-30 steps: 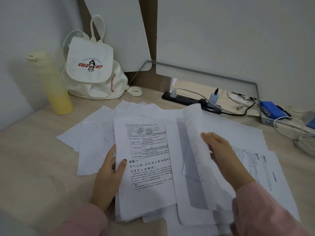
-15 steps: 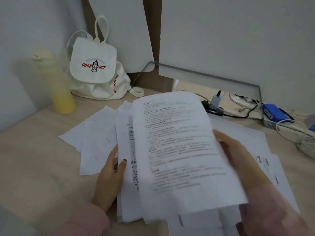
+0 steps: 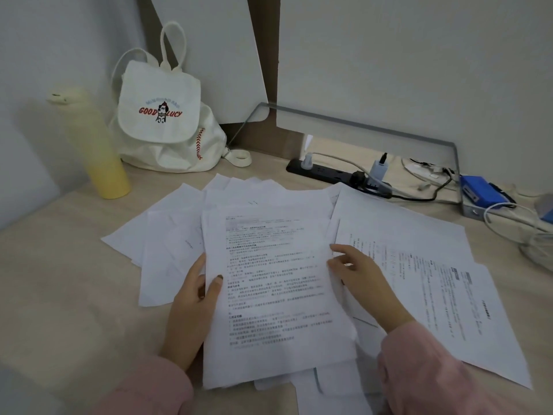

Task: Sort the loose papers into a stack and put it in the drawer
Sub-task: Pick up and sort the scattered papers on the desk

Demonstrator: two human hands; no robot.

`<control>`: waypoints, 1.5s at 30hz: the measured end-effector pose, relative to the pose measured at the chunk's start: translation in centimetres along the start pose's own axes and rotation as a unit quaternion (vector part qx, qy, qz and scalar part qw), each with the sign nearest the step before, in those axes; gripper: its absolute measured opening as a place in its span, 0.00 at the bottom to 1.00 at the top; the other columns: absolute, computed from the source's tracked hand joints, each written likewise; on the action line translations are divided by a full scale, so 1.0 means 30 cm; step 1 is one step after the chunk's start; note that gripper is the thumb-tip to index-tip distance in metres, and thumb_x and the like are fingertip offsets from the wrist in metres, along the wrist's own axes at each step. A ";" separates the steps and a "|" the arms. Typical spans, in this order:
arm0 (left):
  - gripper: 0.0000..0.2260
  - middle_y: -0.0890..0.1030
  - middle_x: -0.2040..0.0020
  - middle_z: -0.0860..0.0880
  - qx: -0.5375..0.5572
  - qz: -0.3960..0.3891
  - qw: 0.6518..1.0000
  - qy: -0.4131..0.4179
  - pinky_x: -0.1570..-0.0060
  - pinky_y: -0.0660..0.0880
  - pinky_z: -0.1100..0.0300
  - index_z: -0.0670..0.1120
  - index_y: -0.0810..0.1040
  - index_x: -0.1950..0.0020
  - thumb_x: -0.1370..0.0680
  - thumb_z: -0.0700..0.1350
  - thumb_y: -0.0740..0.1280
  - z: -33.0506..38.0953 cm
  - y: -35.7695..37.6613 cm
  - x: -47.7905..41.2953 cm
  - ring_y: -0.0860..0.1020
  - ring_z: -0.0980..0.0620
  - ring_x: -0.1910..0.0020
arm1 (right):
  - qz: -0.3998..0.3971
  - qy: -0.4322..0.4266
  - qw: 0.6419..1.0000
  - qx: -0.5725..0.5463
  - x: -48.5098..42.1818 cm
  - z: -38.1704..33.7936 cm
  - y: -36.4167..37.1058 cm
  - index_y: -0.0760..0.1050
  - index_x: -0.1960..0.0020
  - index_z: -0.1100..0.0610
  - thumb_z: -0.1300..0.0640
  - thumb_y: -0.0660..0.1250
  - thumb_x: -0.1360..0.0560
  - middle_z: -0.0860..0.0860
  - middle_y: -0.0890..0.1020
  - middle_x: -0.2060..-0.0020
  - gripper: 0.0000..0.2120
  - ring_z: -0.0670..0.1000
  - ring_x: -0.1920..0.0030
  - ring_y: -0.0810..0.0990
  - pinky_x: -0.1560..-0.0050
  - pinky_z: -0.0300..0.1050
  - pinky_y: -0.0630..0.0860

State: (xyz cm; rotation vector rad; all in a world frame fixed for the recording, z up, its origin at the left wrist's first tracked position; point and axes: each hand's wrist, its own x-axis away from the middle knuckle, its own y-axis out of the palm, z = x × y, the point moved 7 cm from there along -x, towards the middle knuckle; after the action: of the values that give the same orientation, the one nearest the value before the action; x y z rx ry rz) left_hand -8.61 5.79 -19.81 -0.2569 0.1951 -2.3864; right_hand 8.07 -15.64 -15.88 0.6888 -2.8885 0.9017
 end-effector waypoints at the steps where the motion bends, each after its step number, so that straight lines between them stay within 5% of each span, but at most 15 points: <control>1: 0.23 0.80 0.40 0.51 -0.005 0.000 1.000 -0.003 0.40 0.74 0.50 0.55 0.63 0.27 0.21 0.45 0.62 -0.006 -0.001 -0.002 0.79 0.53 0.44 | 0.017 -0.016 0.999 0.042 0.002 0.004 -0.022 0.72 0.37 0.51 0.56 0.62 0.23 0.50 0.79 0.47 0.15 0.47 0.52 0.76 0.53 0.36 0.70; 4: 0.23 0.79 0.39 0.50 -0.019 0.002 1.000 -0.001 0.39 0.74 0.48 0.56 0.62 0.27 0.21 0.46 0.61 -0.011 -0.002 -0.005 0.79 0.52 0.44 | 0.024 -0.050 0.977 0.207 0.038 0.027 -0.077 0.66 0.30 0.52 0.51 0.65 0.25 0.50 0.71 0.34 0.24 0.49 0.39 0.72 0.44 0.37 0.65; 8: 0.22 0.80 0.40 0.50 -0.029 0.005 0.999 0.013 0.40 0.74 0.49 0.56 0.62 0.27 0.21 0.46 0.61 -0.005 0.000 -0.005 0.79 0.52 0.44 | -0.072 -0.053 0.929 0.360 0.113 0.096 -0.084 0.54 0.25 0.50 0.40 0.65 0.28 0.49 0.57 0.25 0.37 0.50 0.27 0.60 0.31 0.43 0.61; 13: 0.22 0.79 0.44 0.52 -0.032 0.008 0.999 0.031 0.47 0.73 0.58 0.53 0.62 0.27 0.20 0.44 0.60 0.013 0.005 0.003 0.78 0.56 0.48 | -0.038 -0.101 0.900 0.423 0.164 0.108 -0.069 0.55 0.26 0.49 0.41 0.59 0.24 0.44 0.65 0.29 0.30 0.46 0.33 0.68 0.40 0.39 0.71; 19: 0.22 0.80 0.49 0.53 -0.040 0.012 0.998 0.046 0.45 0.74 0.55 0.51 0.62 0.26 0.20 0.42 0.59 0.015 0.003 0.005 0.77 0.59 0.51 | 0.027 -0.177 0.899 0.399 0.188 0.099 -0.044 0.74 0.42 0.57 0.59 0.64 0.25 0.53 0.81 0.48 0.12 0.55 0.50 0.80 0.64 0.44 0.73; 23: 0.22 0.80 0.49 0.53 -0.045 0.014 0.998 0.047 0.45 0.72 0.56 0.51 0.62 0.26 0.20 0.42 0.60 0.008 0.002 -0.002 0.78 0.58 0.50 | 0.118 -0.115 0.928 0.335 0.178 0.125 -0.131 0.77 0.43 0.59 0.65 0.60 0.24 0.53 0.81 0.55 0.13 0.56 0.55 0.80 0.59 0.46 0.73; 25: 0.22 0.80 0.48 0.51 -0.051 0.016 0.997 0.051 0.46 0.72 0.57 0.50 0.62 0.26 0.20 0.42 0.59 0.007 0.002 -0.005 0.78 0.56 0.50 | 0.199 -0.121 0.939 0.252 0.193 0.103 -0.203 0.78 0.46 0.61 0.68 0.59 0.24 0.50 0.77 0.62 0.12 0.53 0.61 0.77 0.61 0.42 0.68; 28: 0.22 0.79 0.46 0.50 -0.049 0.015 0.997 0.052 0.46 0.72 0.57 0.50 0.62 0.26 0.20 0.42 0.59 0.013 0.005 -0.001 0.78 0.53 0.49 | 0.279 -0.227 0.921 0.151 0.247 0.014 -0.252 0.79 0.49 0.63 0.68 0.59 0.25 0.46 0.78 0.60 0.12 0.39 0.57 0.75 0.54 0.23 0.66; 31: 0.23 0.78 0.45 0.49 -0.043 0.022 0.998 0.042 0.44 0.72 0.55 0.50 0.60 0.25 0.20 0.43 0.60 0.014 0.001 -0.002 0.77 0.50 0.47 | 0.201 -0.315 0.924 0.079 0.258 -0.043 -0.196 0.78 0.50 0.54 0.65 0.57 0.24 0.38 0.79 0.52 0.13 0.31 0.47 0.74 0.40 0.24 0.65; 36: 0.19 0.78 0.46 0.50 -0.015 0.004 0.999 0.033 0.46 0.73 0.56 0.47 0.67 0.30 0.21 0.42 0.61 0.024 0.002 -0.002 0.77 0.51 0.48 | 0.102 -0.330 0.933 0.099 0.212 -0.024 -0.068 0.77 0.54 0.38 0.58 0.58 0.24 0.40 0.74 0.39 0.16 0.41 0.30 0.63 0.26 0.39 0.49; 39: 0.09 0.80 0.48 0.48 0.042 0.000 0.999 -0.018 0.48 0.74 0.56 0.46 0.76 0.42 0.21 0.41 0.61 0.016 -0.005 -0.007 0.78 0.52 0.52 | 0.021 -0.258 0.965 0.034 0.163 0.025 -0.030 0.78 0.59 0.35 0.66 0.64 0.24 0.39 0.68 0.34 0.23 0.34 0.30 0.60 0.29 0.35 0.56; 42: 0.10 0.82 0.51 0.44 0.105 -0.016 0.988 -0.115 0.53 0.75 0.56 0.46 0.79 0.53 0.20 0.46 0.60 -0.005 -0.012 -0.022 0.79 0.48 0.54 | -0.083 -0.185 0.977 -0.070 0.132 0.042 0.002 0.81 0.64 0.51 0.72 0.61 0.25 0.46 0.71 0.37 0.20 0.30 0.39 0.70 0.47 0.23 0.68; 43: 0.11 0.82 0.52 0.45 0.108 -0.037 0.984 -0.135 0.54 0.75 0.57 0.45 0.80 0.52 0.20 0.49 0.60 -0.007 -0.008 -0.026 0.80 0.48 0.54 | -0.101 -0.156 0.978 -0.093 0.119 0.051 0.011 0.80 0.64 0.58 0.73 0.59 0.25 0.48 0.71 0.38 0.17 0.35 0.39 0.71 0.51 0.23 0.69; 45: 0.14 0.83 0.48 0.47 0.107 -0.096 0.978 -0.152 0.49 0.77 0.54 0.45 0.79 0.45 0.22 0.52 0.62 -0.008 0.016 -0.033 0.81 0.48 0.49 | -0.119 -0.122 0.980 -0.100 0.098 0.058 0.032 0.80 0.63 0.55 0.72 0.58 0.24 0.48 0.72 0.39 0.19 0.43 0.38 0.72 0.53 0.23 0.70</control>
State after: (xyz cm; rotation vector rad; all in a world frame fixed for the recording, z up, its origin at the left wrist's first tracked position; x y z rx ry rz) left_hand -7.65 6.14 -20.28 -0.5532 -0.2374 -2.4935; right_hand 5.17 -17.09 -17.35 1.1649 -2.9541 0.5224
